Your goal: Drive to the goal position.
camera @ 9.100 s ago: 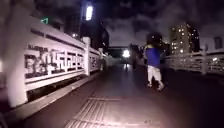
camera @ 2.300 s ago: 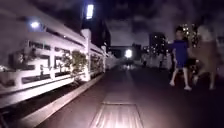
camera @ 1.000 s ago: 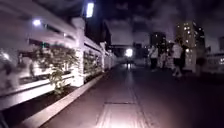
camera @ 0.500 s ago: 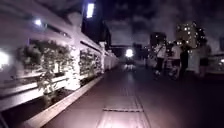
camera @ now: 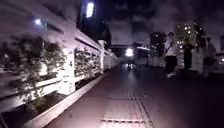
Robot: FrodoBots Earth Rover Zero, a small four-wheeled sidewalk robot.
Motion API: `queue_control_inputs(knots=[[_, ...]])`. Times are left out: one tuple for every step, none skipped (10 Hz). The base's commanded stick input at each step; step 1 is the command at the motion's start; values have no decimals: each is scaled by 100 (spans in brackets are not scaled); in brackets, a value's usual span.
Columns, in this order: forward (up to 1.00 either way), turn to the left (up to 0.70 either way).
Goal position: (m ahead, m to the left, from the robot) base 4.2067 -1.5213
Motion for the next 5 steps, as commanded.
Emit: queue_control_inputs(knots=[[45,-27],[45,0],[45,0],[45,0],[45,0]])
